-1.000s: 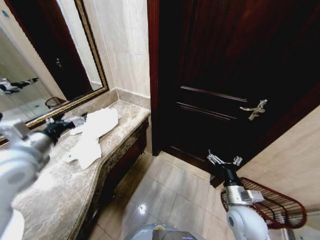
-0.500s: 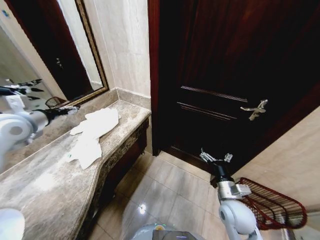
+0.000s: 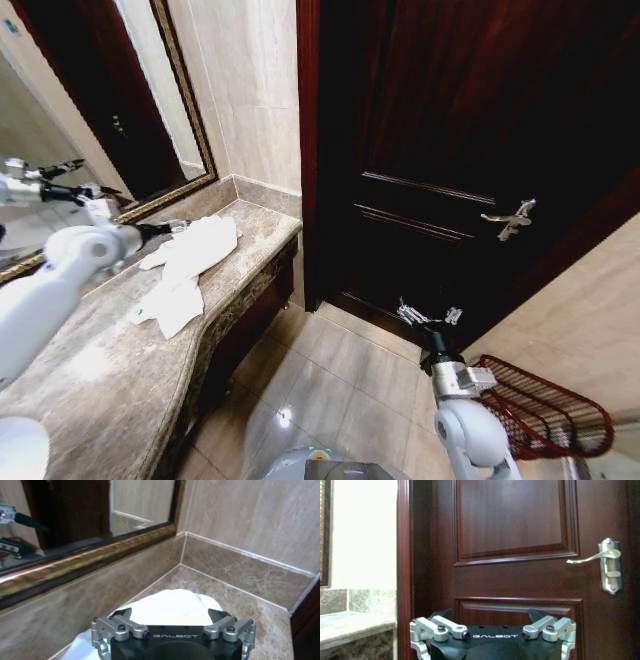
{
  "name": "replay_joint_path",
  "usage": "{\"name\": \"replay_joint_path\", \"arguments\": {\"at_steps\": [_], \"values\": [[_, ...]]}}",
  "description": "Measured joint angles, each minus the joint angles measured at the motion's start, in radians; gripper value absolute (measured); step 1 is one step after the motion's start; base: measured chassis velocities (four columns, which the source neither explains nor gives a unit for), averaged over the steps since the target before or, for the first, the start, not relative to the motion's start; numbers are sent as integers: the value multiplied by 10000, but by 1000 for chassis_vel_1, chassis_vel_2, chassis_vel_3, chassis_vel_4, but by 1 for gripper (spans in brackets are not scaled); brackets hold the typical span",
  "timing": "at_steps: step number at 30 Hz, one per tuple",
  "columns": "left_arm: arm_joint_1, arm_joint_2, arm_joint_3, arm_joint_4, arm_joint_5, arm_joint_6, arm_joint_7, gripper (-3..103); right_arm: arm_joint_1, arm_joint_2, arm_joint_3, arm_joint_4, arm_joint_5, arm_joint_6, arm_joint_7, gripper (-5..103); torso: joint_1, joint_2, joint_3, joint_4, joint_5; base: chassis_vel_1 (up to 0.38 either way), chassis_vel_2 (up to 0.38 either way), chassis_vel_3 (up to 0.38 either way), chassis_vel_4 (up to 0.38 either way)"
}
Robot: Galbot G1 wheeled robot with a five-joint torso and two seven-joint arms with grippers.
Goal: Discard the used towel into the hamper.
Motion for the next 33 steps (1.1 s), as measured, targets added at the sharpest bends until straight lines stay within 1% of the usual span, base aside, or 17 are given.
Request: {"name": "replay_joint_path", "arguments": {"at_steps": [2, 4, 5, 6, 9, 10, 14, 15, 18, 19, 21, 22, 25, 31, 32, 33], "values": [[-834, -182, 980, 381, 105, 60, 9, 99, -5, 26, 105, -49, 52, 41, -14, 100, 0, 0, -1, 0, 3, 0, 0, 0, 0], [-1501, -324, 1839, 755, 234, 93, 35, 99, -7, 73, 193, -120, 104, 106, -22, 100, 1, 0, 0, -1, -3, 0, 0, 0, 0], [-1750, -394, 2153, 924, 321, 94, 72, 99, -7, 108, 225, -155, 125, 135, -24, 100, 1, 0, 0, -1, -3, 0, 0, 0, 0], [-1750, -394, 2153, 924, 321, 94, 72, 99, -7, 108, 225, -155, 125, 135, -24, 100, 1, 0, 0, -1, -3, 0, 0, 0, 0], [-2491, -788, 2887, 1516, 602, 94, 205, 99, -43, 195, 307, -265, 177, 235, -38, 100, 1, 0, 0, 1, -3, 0, 0, 0, 0], [-2491, -788, 2887, 1516, 602, 94, 205, 99, -43, 195, 307, -265, 177, 235, -38, 100, 1, 0, 0, 1, -3, 0, 0, 0, 0], [-3283, -1233, 3456, 2217, 811, 110, 330, 99, -58, 174, 420, -362, 266, 292, -56, 100, 0, 1, -1, 0, 3, 0, 0, 0, 0], [-3283, -1233, 3456, 2217, 811, 110, 330, 99, -58, 174, 420, -362, 266, 292, -56, 100, 0, 1, -1, 0, 3, 0, 0, 0, 0], [-3598, -1553, 3797, 2737, 957, 127, 432, 99, -32, 170, 450, -377, 276, 291, -53, 100, 0, 1, -1, 1, 0, 0, 0, 0, 0], [-3598, -1553, 3797, 2737, 957, 127, 432, 99, -32, 170, 450, -377, 276, 291, -53, 100, 0, 1, -1, 1, 0, 0, 0, 0, 0], [-3673, -1862, 3906, 3072, 1074, 132, 510, 99, -26, 171, 454, -379, 269, 283, -43, 100, 0, 1, -1, 1, -2, 0, 0, 0, 0], [-3673, -1862, 3906, 3072, 1074, 132, 510, 99, -26, 171, 454, -379, 269, 283, -43, 100, 0, 1, -1, 1, -2, 0, 0, 0, 0], [-3671, -2275, 4078, 3436, 1565, 137, 707, 100, -14, 169, 473, -412, 227, 257, 20, 100, 1, 1, -1, 0, -3, 0, 0, 0, 0], [-3670, -2447, 4342, 3749, 2039, 136, 879, 100, -27, 189, 458, -443, 162, 247, 49, 100, 0, 1, -1, -1, -1, 0, 0, 0, 0], [-3670, -2452, 4407, 3813, 2205, 123, 938, 103, -22, 189, 448, -449, 141, 246, 70, 100, 0, 1, -1, -1, -1, 0, 0, 0, 0], [-3664, -2452, 4421, 3831, 2328, 124, 965, 103, -11, 185, 444, -451, 131, 244, 97, 100, 0, 1, -1, 0, 0, 0, 0, 0, 0]]}}
